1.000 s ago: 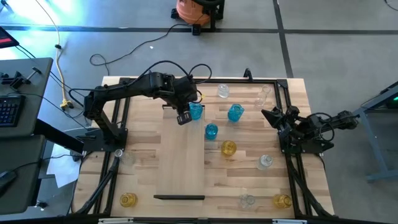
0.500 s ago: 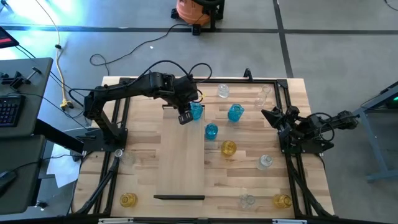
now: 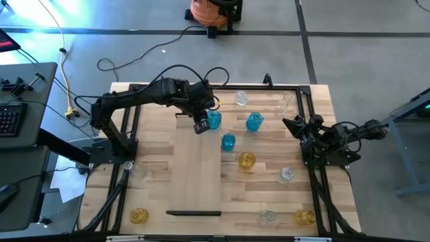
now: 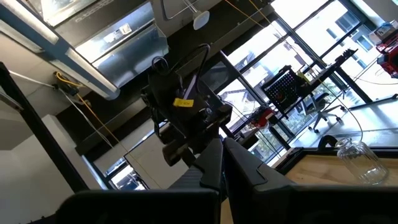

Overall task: Sort vases onto shelf
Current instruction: Put the left blue vase on the shelf, then put the top yellow vase on the shelf

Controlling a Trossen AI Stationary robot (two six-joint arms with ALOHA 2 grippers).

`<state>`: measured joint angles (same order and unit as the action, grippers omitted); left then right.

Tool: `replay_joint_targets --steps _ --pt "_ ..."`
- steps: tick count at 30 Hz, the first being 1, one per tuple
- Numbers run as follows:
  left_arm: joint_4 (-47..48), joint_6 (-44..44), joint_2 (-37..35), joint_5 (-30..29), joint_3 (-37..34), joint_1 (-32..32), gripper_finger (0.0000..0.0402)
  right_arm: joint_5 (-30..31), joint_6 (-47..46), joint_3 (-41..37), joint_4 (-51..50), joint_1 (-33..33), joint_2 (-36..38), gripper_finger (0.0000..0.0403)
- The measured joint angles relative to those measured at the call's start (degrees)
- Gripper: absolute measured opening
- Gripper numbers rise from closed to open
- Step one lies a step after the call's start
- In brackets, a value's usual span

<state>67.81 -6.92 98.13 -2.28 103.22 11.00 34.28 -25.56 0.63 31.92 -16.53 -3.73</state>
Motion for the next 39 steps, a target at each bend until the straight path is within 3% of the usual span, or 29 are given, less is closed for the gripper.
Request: replay_joint_targets --steps 5,11,19,24,31,35,39 --pt "5.2 0.0 -0.4 -4.6 0.0 0.0 0.0000 0.0 0.0 0.0 0.0 0.0 0.0 0.0000" --pt "7.1 -2.3 -4.3 -5.7 0.3 0.0 0.0000 0.0 -0.3 0.0 -0.2 0.0 0.0 0.0000" --pt "11.2 -8.7 -12.8 -13.3 4.3 0.0 0.0000 -0.3 -9.1 0.0 0.0 0.0 0.0 0.0000" --pt "14.2 -14.2 -19.3 -15.3 4.3 0.0 0.0000 1.3 -6.2 0.0 2.6 0.0 0.0 0.0000" --pt "17.0 -19.4 -25.5 -15.9 4.3 0.0 0.0001 0.2 0.0 0.1 14.6 0.0 0.0 0.0000" --pt "18.7 -18.9 -27.7 -16.5 4.3 0.0 0.0001 -6.4 4.4 5.4 12.2 0.0 -1.6 0.0000" --pt "19.7 -17.4 -28.4 -17.9 4.3 0.0 0.0001 -7.7 12.6 18.5 1.3 0.0 -9.0 0.0000"
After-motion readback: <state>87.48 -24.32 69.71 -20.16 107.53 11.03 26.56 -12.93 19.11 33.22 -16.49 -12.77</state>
